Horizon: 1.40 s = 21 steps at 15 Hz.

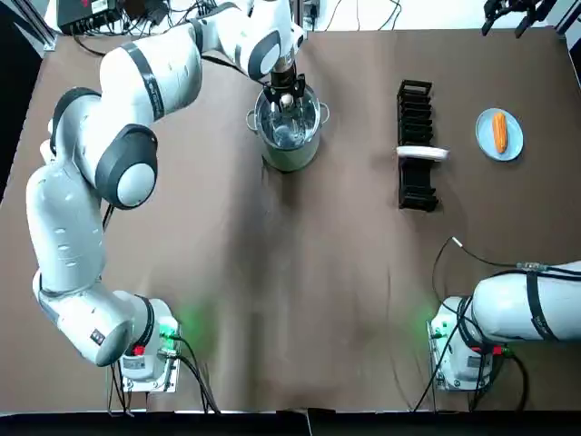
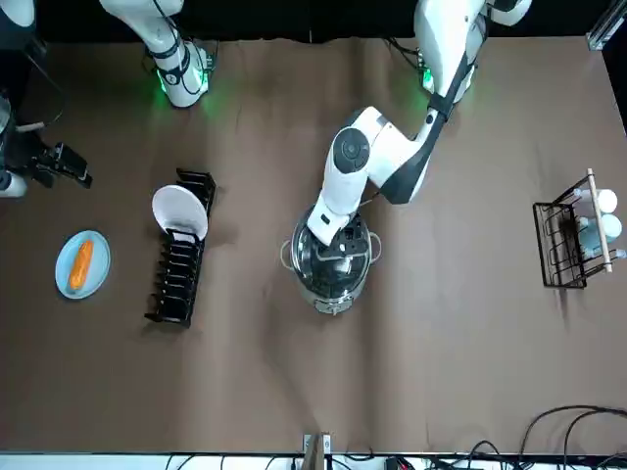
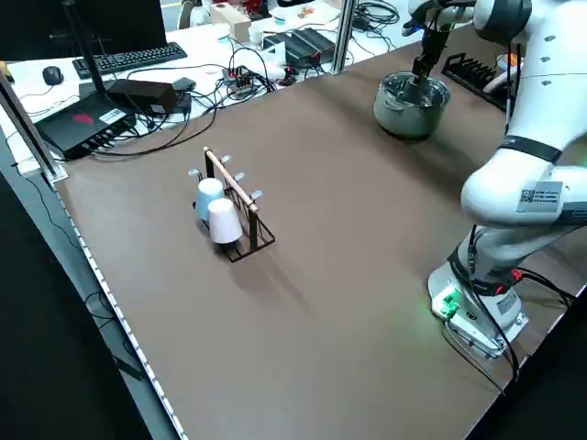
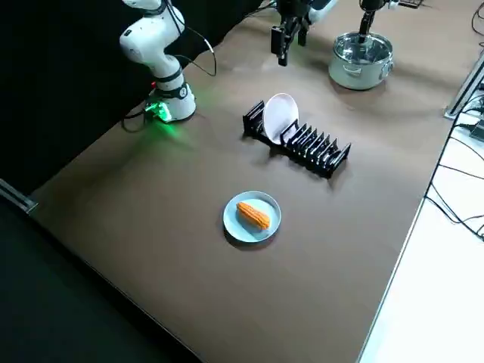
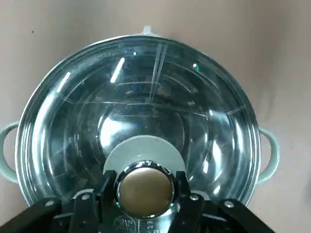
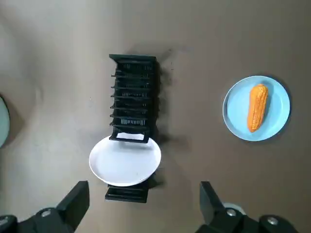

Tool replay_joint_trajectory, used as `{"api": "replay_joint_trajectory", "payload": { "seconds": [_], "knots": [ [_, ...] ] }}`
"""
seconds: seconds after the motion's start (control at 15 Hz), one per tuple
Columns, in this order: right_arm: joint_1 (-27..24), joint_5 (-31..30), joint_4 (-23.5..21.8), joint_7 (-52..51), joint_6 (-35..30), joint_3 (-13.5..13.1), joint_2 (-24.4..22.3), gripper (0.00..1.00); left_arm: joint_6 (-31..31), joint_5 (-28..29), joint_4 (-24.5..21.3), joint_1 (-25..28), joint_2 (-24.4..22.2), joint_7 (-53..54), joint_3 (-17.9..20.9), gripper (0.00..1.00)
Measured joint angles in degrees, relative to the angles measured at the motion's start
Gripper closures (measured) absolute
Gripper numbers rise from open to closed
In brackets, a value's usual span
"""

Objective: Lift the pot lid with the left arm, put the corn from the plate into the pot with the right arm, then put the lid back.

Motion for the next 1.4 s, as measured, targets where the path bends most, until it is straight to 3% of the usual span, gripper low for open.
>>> {"api": "replay_joint_trajectory", "payload": {
  "seconds": [0.13,0.33,0.67,1.2,1.4],
  "knots": [
    [-0.1,0.0,0.2,0.0,0.3,-0.1,0.0,0.00,0.0,0.1,0.1,-0.2,0.0,-0.6,0.1,0.50],
    [-0.2,0.0,-0.3,0.0,0.3,-0.3,1.2,0.00,0.0,0.1,0.2,-0.2,0.0,-2.5,0.1,0.49],
    [-0.8,0.0,-0.2,0.1,1.7,-0.5,9.7,0.00,-0.7,0.1,0.6,-0.1,-0.9,-4.5,0.0,0.49],
    [-3.7,-0.7,0.5,0.4,2.9,-1.0,17.7,0.02,-15.7,-1.6,1.2,8.7,-13.4,-3.3,-0.2,0.49],
    [-8.4,-6.5,0.6,0.2,10.2,-1.2,21.6,0.09,-20.5,-2.8,0.9,12.5,-15.8,3.6,-0.2,0.49]
  ]
}}
